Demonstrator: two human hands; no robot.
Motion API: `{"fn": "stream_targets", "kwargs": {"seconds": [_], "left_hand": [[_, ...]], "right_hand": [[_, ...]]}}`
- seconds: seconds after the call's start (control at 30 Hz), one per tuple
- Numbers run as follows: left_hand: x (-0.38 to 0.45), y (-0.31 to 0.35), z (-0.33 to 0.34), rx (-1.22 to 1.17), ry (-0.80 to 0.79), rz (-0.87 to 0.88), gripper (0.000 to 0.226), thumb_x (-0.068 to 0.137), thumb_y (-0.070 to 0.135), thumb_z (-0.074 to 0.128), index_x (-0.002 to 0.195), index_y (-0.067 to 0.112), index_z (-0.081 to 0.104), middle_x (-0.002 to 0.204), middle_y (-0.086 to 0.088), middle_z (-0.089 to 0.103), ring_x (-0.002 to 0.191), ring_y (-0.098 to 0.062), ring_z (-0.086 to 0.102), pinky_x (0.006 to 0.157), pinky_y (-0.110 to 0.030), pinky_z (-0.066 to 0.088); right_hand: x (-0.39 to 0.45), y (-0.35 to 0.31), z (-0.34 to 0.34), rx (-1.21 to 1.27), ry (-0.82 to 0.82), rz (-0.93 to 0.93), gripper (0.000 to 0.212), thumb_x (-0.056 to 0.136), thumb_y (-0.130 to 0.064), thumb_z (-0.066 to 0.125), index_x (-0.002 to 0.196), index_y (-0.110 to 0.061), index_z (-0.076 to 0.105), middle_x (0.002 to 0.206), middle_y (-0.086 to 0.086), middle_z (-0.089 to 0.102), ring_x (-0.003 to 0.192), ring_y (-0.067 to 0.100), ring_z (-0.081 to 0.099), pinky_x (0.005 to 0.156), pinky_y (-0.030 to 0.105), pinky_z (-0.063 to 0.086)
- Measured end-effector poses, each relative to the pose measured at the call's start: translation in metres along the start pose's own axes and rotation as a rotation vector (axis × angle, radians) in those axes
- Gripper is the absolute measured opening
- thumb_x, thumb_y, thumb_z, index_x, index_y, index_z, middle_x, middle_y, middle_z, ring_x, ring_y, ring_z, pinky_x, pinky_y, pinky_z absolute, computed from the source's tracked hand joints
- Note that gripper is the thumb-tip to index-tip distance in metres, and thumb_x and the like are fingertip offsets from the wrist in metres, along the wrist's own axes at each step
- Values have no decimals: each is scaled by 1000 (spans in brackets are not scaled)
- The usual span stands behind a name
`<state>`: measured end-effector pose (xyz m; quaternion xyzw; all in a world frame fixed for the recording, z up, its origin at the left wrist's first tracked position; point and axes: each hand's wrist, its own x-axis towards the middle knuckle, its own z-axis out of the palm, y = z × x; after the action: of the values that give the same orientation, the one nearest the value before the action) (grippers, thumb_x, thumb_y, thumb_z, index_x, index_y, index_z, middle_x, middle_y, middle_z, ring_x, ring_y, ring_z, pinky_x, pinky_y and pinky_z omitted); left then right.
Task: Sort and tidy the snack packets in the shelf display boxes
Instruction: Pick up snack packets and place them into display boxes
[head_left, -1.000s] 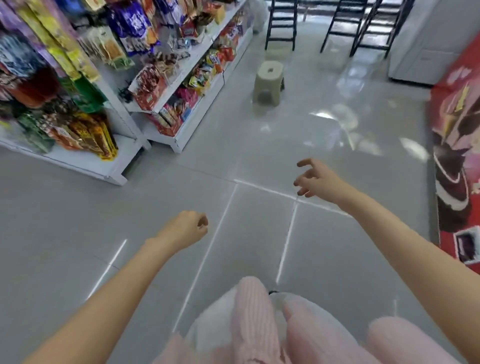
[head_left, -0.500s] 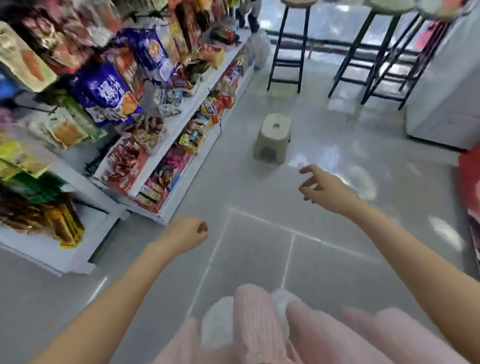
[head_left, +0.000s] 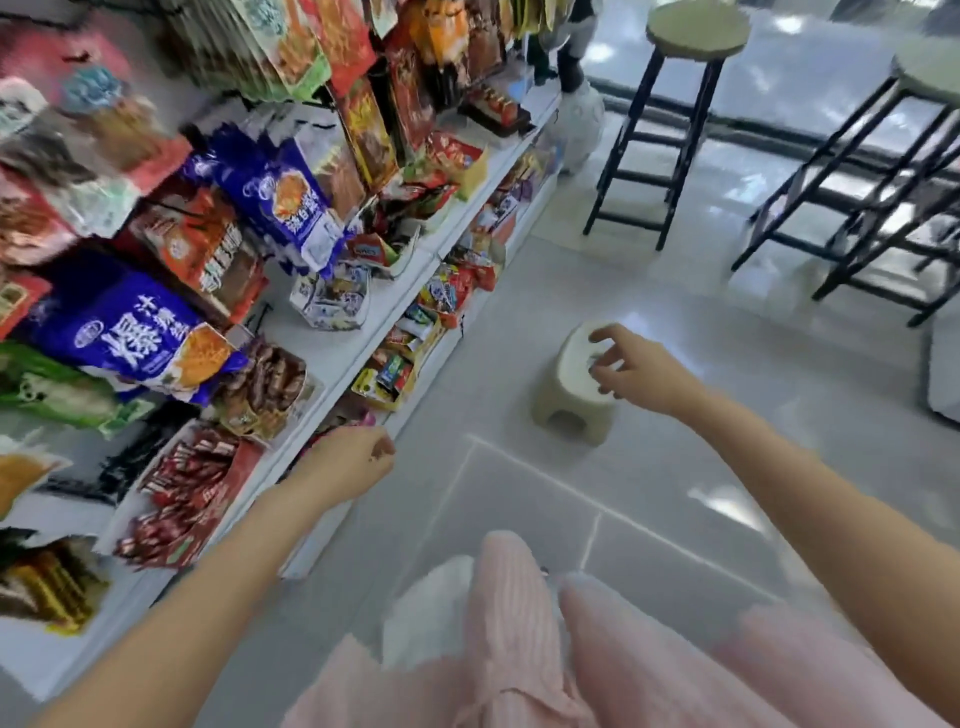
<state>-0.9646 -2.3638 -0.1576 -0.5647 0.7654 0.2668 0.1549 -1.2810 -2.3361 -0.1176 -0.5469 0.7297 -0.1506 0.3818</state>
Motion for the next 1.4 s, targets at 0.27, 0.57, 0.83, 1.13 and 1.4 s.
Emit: {"fn": "stream_targets", "kwargs": {"seconds": [0.27,0.57,0.83,1.13,1.4], "left_hand": [[182,-21,-105,-95,53,-107,23,94,22,43,110,18,58,114,-2,61,102,-21,57,78,-27,44],[378,-10,-228,-208,-51,-98,25,95,24,41,114,17,56,112,-7,62,96,-25,61,84,-41,51],[503,26,-276,-335,70,-219,26,94,21,44,116,15,58,115,-1,62,103,-20,59,88,-37,50],[647,110,-278,-513,70,-564,18,90,13,50,104,12,63,109,-9,62,98,-26,57,76,-30,40],[760,139,-232,-533,85,-596,20,93,10,45,104,5,61,107,-13,62,94,-28,57,71,-29,38]], "right_hand": [[248,-89,-55,-158,-123,-196,48,92,-15,49,137,-13,32,116,9,62,98,29,60,87,39,47],[454,-133,-135,-151,-164,-106,40,93,-14,47,131,-13,38,116,8,60,100,26,59,86,37,49],[631,-143,-189,-281,-314,-235,40,92,-13,46,131,-11,36,116,9,58,99,27,59,89,40,48],[829,-74,-238,-328,-557,-260,39,89,-11,52,127,-3,43,109,19,60,98,36,58,90,45,46],[905,17,-189,-234,-627,-103,36,90,-2,46,125,-1,41,104,22,57,101,40,57,90,49,47]]}}
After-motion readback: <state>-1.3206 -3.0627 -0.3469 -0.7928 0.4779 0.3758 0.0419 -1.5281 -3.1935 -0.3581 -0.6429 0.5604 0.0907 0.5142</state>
